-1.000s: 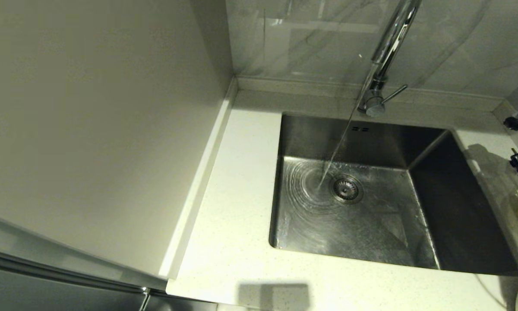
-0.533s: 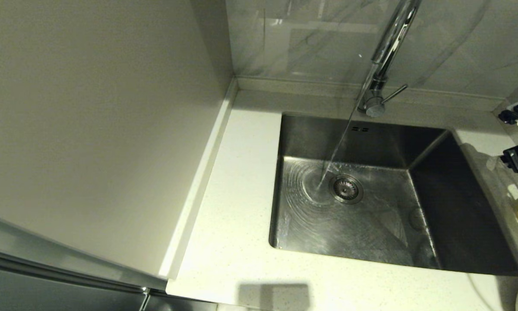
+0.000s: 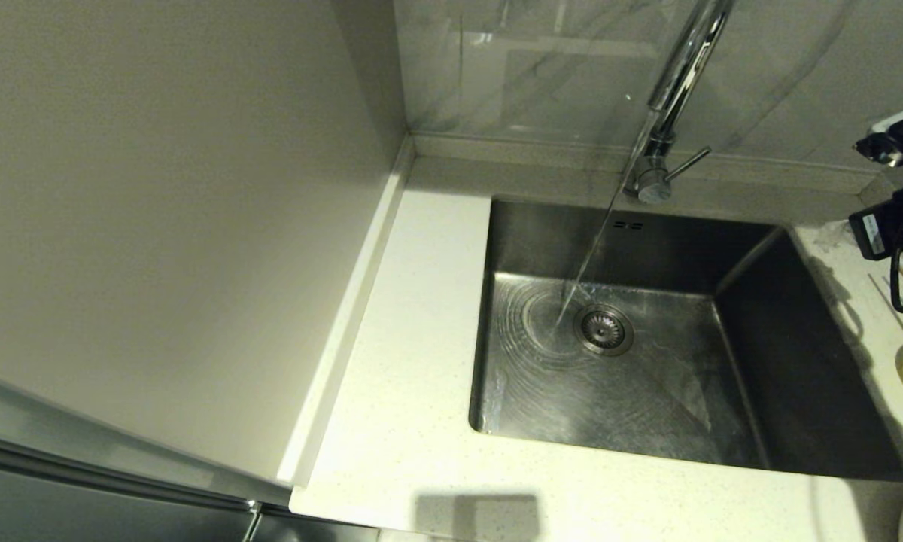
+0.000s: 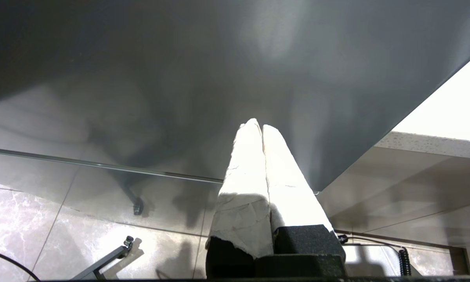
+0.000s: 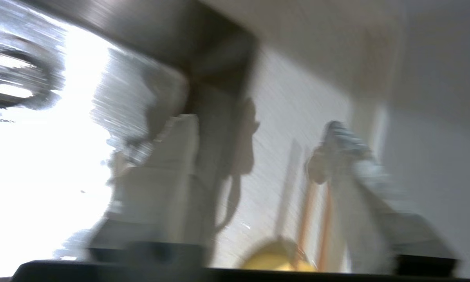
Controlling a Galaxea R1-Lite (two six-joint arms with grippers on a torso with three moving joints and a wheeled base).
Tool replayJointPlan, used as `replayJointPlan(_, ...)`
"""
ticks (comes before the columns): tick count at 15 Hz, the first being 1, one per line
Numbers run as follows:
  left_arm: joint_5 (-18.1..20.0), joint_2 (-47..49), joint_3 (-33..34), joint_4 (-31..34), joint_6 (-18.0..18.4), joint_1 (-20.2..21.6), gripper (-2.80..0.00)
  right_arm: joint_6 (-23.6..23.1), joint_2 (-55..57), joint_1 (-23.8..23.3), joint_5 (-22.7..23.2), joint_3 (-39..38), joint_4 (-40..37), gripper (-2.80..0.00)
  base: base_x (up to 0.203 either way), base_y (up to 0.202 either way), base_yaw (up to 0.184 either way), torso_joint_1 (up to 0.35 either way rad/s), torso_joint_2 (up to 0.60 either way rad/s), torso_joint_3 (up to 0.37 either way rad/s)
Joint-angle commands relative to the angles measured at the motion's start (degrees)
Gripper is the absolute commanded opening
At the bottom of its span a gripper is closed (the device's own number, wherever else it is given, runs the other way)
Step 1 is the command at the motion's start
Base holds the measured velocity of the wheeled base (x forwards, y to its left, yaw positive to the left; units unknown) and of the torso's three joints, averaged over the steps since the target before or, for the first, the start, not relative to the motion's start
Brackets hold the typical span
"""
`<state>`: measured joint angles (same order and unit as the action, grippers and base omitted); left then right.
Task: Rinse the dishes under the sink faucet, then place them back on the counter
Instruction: Turn off the faucet
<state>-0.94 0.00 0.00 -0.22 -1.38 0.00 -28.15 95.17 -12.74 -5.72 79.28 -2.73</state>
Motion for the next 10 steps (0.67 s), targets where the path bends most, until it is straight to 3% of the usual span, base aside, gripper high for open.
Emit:
replayJointPlan(1, -0.03, -0.09, 0.0, -0.04, -0.03, 0.0, -2.8, -0.57, -2.4, 3.01, 3.05, 0.71, -0.33, -2.8, 0.0, 0.0, 0.0, 0.0, 0.0, 0.0)
replayJointPlan(4, -0.03, -0.09, 0.0, -0.04, -0.03, 0.0, -2.8, -1.07, -1.91, 8.05, -1.55, 3.26, -5.97, -2.8, 0.0, 0.0, 0.0, 0.0, 0.0, 0.0)
replayJointPlan(6, -0.03, -0.09, 0.0, -0.04, -0.03, 0.0, -2.8, 3.39, -1.24, 10.4, -2.88, 5.16, -11.27, -2.8, 0.0, 0.0, 0.0, 0.0, 0.0, 0.0)
replayJointPlan(8, -0.03, -0.09, 0.0, -0.04, -0.03, 0.0, -2.8, 5.99, 0.57, 11.85, -2.94, 6.92, -11.52, -2.8, 0.0, 0.0, 0.0, 0.0, 0.0, 0.0)
replayJointPlan(10, -0.03, -0.09, 0.0, -0.04, -0.03, 0.0, -2.8, 12.16, 2.56, 13.1, -2.45, 7.95, -10.7, -2.8, 0.0, 0.0, 0.0, 0.0, 0.0, 0.0)
